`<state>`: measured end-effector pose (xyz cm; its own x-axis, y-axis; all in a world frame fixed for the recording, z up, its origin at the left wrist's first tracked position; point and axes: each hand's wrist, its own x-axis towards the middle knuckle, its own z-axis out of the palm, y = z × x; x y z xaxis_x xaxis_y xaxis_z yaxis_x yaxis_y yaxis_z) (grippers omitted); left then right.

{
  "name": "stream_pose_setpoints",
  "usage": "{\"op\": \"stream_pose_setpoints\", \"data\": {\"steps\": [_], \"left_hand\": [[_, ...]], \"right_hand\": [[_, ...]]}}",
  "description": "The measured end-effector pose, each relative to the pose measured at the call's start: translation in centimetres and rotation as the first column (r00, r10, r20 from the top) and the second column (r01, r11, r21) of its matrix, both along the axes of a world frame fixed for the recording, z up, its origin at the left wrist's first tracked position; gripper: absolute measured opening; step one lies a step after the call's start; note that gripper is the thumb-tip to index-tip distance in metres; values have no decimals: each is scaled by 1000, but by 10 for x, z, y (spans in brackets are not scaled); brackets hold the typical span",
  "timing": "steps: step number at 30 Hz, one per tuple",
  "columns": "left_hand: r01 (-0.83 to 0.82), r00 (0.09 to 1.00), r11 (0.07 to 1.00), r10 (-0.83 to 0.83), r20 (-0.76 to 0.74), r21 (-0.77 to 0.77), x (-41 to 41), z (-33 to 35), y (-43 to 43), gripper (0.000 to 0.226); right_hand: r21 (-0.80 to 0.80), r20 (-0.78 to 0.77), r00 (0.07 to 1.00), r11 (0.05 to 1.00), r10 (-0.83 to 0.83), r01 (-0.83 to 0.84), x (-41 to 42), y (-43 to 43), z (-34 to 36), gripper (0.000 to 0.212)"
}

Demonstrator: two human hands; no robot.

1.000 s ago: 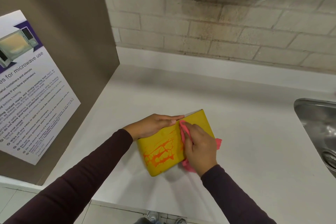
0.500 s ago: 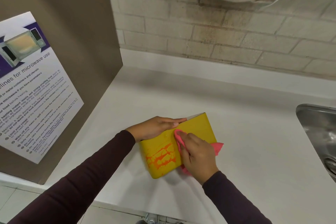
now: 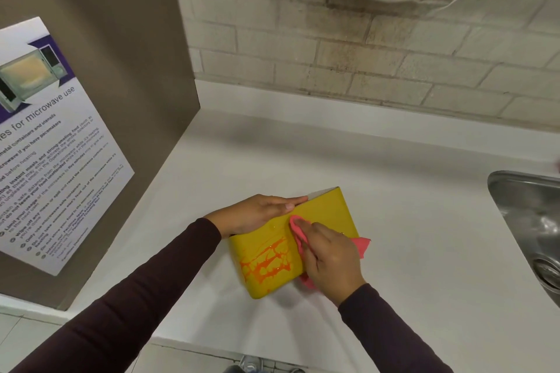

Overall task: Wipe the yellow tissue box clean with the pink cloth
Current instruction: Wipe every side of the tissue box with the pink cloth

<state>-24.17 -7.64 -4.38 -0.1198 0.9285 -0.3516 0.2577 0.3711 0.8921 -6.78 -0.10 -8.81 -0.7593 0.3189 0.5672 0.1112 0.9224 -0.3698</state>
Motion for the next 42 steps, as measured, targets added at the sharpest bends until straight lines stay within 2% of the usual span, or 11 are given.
{"op": "stream_pose_setpoints", "data": {"steps": [6, 14, 20, 24, 28, 34, 38, 42], "left_hand": [[-24, 1000, 1000, 24, 19, 15, 0, -2, 1, 36], [-17, 1000, 1000, 17, 21, 3, -2, 0, 1, 39], [-57, 997, 998, 56, 48, 18, -3, 1, 2, 38], [-45, 998, 999, 45, 33, 17, -3, -1, 1, 37], [-40, 993, 999, 39, 113, 6, 0, -2, 2, 39], [-53, 983, 999, 52, 175, 2, -2, -2, 3, 40], [-91, 974, 996, 84, 212, 25, -2, -6, 6, 40], [-88, 973, 996, 82, 218, 17, -3, -9, 6, 39]], "right_hand": [[-116, -62, 985, 982, -159, 151, -1, 6, 3, 32], [81, 23, 1000, 997, 3, -5, -4, -13, 1, 34], [-46, -38, 988, 988, -150, 148, -8, 1, 4, 36], [-24, 39, 997, 997, -73, 74, -14, -17, 2, 37], [65, 58, 998, 997, 26, -29, -1, -9, 4, 35], [-114, -50, 988, 983, -148, 142, -6, -5, 9, 36], [-154, -26, 994, 983, -104, 99, -13, -25, 4, 35], [-86, 6, 1000, 996, -20, 21, -6, -20, 2, 34]]}}
